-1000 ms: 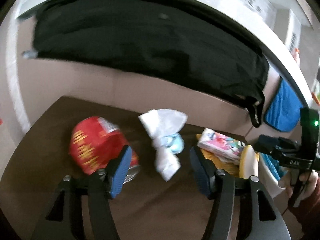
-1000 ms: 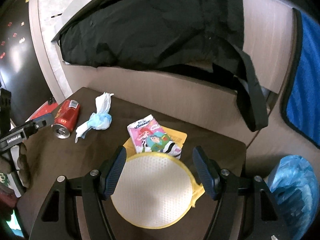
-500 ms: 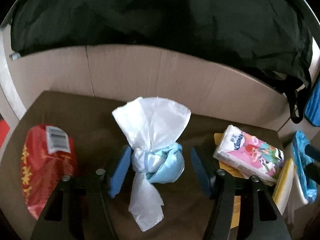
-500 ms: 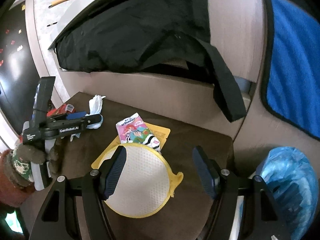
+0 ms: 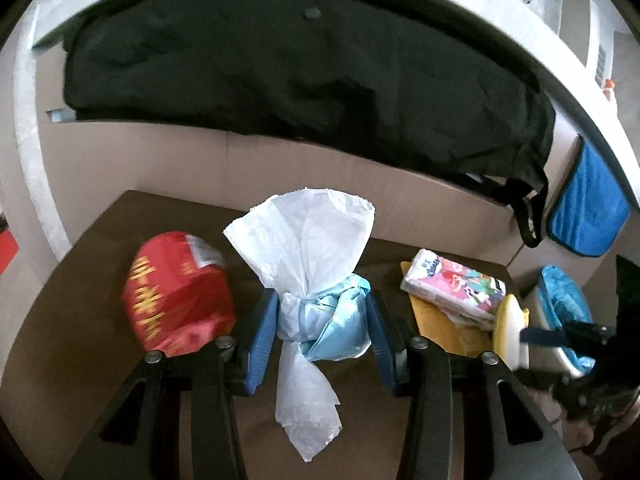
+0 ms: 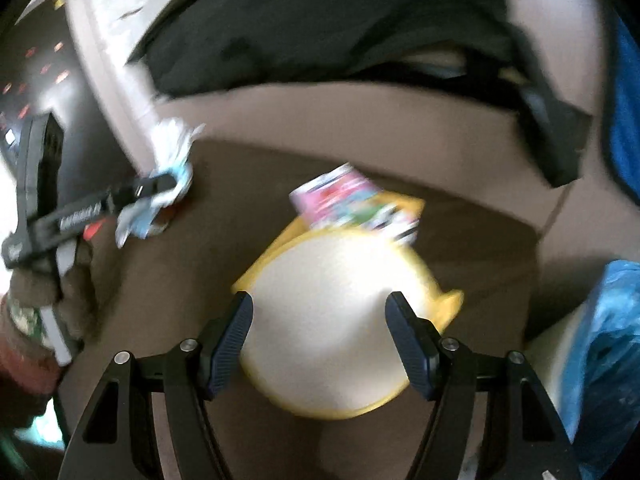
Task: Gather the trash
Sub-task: 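Lower the right tool onto the pink Kleenex pack and close on it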
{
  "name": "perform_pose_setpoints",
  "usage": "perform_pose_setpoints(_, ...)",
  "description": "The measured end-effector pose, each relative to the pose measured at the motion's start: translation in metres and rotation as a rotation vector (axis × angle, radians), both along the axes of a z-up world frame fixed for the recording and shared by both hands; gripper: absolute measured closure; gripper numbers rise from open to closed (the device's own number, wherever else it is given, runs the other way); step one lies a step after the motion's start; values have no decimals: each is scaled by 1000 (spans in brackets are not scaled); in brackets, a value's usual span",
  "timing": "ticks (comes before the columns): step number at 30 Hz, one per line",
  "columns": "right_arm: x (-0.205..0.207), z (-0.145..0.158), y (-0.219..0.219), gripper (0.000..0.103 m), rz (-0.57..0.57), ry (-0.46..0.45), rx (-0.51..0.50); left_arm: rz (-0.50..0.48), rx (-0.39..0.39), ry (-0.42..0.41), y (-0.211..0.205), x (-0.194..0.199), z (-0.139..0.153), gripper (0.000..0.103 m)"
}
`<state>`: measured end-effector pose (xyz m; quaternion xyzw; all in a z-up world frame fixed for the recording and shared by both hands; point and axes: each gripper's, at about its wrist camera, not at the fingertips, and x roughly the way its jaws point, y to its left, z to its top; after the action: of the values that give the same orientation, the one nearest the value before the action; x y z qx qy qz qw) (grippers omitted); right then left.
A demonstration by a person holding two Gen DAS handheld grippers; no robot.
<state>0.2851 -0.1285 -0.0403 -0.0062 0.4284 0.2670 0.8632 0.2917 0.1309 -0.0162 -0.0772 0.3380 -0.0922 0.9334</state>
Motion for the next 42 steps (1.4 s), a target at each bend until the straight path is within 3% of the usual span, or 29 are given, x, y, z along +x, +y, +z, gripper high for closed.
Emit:
perform_pose_setpoints(5,-30,-3,36,37,175,42,10,40,-44,10,25,-14,-8,58)
perform_pose_setpoints(8,-43,8,47,37,234,8,-2,58,-76,14,36,-21,-11,58)
perform_pose_setpoints(11,-38,27,47,37,196,-81,-56,74,-101,1,43,-25,-12,58)
perform_pose_setpoints(16,14,42,45,32,77,-188,-195,78,-153,-15,53,-27,-12,58)
perform_pose_setpoints(18,46,33,51,32,79,-167,-245,77,-166,-22,58,-29,-11,58)
perform_pose_setpoints(22,93,7,52,32,102,-32,-267,82,-190,-29,66,-31,-11,58)
perform_pose_setpoints(25,108,-7,56,32,102,42,-282,85,-204,-26,69,-31,-12,58)
perform_pose_setpoints(28,105,-11,58,33,82,48,-321,85,-205,-28,69,-31,-12,58)
perform_pose_setpoints(31,103,-7,55,47,70,39,-291,87,-188,-38,66,-32,-10,58)
perform_pose_setpoints(34,94,12,43,64,41,30,-192,87,-167,-50,61,-34,-7,58)
perform_pose_setpoints(36,86,27,35,69,20,7,-137,85,-148,-55,56,-34,-5,58)
perform_pose_setpoints(42,62,54,21,68,5,-61,-104,82,-140,-71,45,-41,3,58)
